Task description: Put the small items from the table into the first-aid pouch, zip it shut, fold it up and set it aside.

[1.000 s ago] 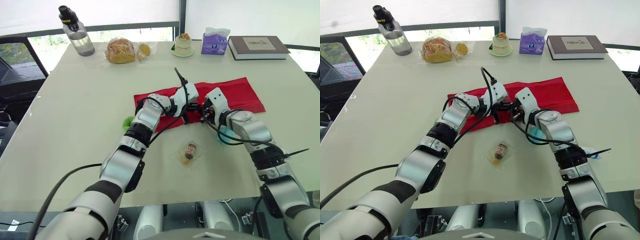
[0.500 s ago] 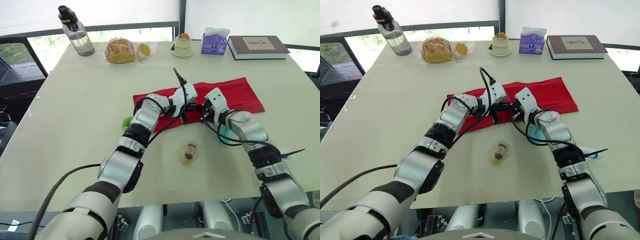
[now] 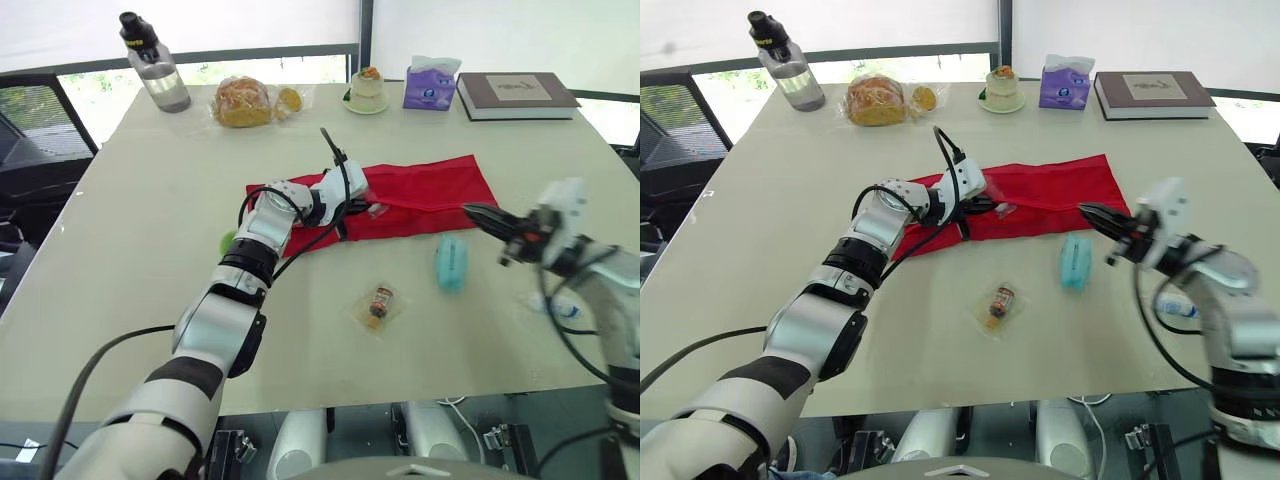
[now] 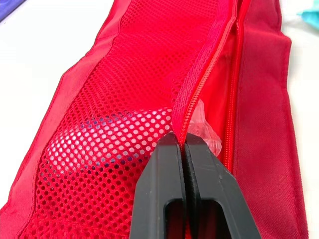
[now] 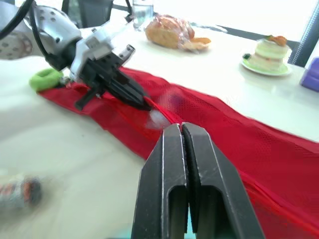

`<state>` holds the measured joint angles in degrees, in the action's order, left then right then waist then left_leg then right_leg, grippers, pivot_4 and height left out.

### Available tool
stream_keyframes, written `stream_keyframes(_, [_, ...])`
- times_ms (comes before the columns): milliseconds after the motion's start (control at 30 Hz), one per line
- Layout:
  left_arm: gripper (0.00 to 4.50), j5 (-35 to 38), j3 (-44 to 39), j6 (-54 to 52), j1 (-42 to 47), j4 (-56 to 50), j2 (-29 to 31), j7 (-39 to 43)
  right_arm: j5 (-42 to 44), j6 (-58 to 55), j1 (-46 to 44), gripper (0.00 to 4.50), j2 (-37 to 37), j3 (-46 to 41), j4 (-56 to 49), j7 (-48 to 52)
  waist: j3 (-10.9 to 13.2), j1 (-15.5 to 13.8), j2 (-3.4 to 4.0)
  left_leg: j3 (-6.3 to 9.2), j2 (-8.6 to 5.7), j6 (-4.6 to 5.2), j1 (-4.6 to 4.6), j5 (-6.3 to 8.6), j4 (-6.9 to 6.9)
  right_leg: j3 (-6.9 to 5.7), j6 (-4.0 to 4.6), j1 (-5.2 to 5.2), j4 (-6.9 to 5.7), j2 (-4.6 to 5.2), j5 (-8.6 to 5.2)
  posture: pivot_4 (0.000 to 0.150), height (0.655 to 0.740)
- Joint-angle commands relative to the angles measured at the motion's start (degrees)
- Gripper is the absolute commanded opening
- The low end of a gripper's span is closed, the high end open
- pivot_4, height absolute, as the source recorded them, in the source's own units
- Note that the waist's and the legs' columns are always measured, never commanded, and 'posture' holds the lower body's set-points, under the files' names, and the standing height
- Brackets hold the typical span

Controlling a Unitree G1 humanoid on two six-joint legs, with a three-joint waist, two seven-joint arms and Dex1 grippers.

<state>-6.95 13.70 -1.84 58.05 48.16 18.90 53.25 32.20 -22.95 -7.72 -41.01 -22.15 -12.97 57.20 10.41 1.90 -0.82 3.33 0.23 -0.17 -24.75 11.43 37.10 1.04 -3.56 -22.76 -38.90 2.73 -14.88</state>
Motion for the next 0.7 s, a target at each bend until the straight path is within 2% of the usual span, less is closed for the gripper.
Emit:
stream_keyframes(33, [0.0,-0.2,-0.6,1.9,0.5,0.3,1.3,0.1,4.3,0.0,4.3,0.45,-6.0,-8.7,2.6,8.3,0.0,0.1,0.0,-0.01,0.0,0.0,0.02,0.0,0.0,0.01,0.0,0.02,0.01,0.0,0.0,0.15,0.74])
stream_keyframes(67, [0.0,-0.2,-0.6,2.2,0.4,0.7,1.5,0.1,3.9,1.8,6.3,0.61,-8.2,-10.9,4.8,11.5,0.0,0.1,0.0,-0.03,0.01,0.0,0.05,0.0,0.0,0.04,0.0,0.03,0.0,0.0,0.0,0.15,0.74])
stream_keyframes(167, [0.0,-0.3,-0.8,2.7,0.4,1.4,1.8,-0.2,4.6,4.3,11.0,1.93,-11.8,-17.2,9.5,17.9,0.0,0.1,-0.01,-0.03,0.03,0.0,0.06,0.0,0.02,0.03,-0.02,0.03,0.0,-0.02,-0.01,0.15,0.74])
stream_keyframes(233, [0.0,-0.2,-0.9,3.0,0.3,1.6,1.8,-0.3,5.6,4.4,14.0,2.43,-13.6,-21.3,12.0,21.8,0.0,0.2,-0.01,-0.04,0.03,0.0,0.07,0.0,0.02,0.03,-0.02,0.03,0.0,-0.03,-0.01,0.15,0.74])
stream_keyframes(267, [0.0,-0.2,-1.0,3.1,0.2,1.8,1.8,-0.4,5.8,4.9,15.7,2.98,-14.5,-23.3,13.3,24.3,0.0,0.1,0.0,-0.06,0.04,0.0,0.08,0.0,0.02,0.06,-0.02,0.03,0.0,-0.02,-0.01,0.15,0.74])
stream_keyframes(333, [0.0,-0.2,-1.0,3.4,0.1,2.0,1.9,-0.4,6.1,5.2,19.5,3.48,-16.4,-27.4,15.5,29.1,0.0,0.0,-0.01,-0.06,0.03,0.0,0.06,0.0,0.01,0.05,-0.03,0.03,0.01,-0.02,-0.02,0.15,0.74])
stream_keyframes(400, [0.0,-0.1,-1.0,3.8,0.1,2.4,2.0,-0.3,5.9,5.5,22.0,4.35,-18.1,-30.4,17.7,32.3,0.0,0.1,-0.01,-0.07,0.03,0.0,0.05,0.0,0.01,0.05,-0.03,0.03,0.04,-0.02,-0.02,0.15,0.74])
stream_keyframes(700, [0.0,-0.7,-0.7,6.7,1.4,6.2,1.6,-0.8,10.7,9.5,34.3,4.44,-27.1,-41.3,25.7,35.3,0.0,0.1,-0.02,-0.15,0.05,-0.01,0.1,0.01,0.0,0.13,-0.27,0.05,0.05,-0.01,-0.16,0.15,0.74])
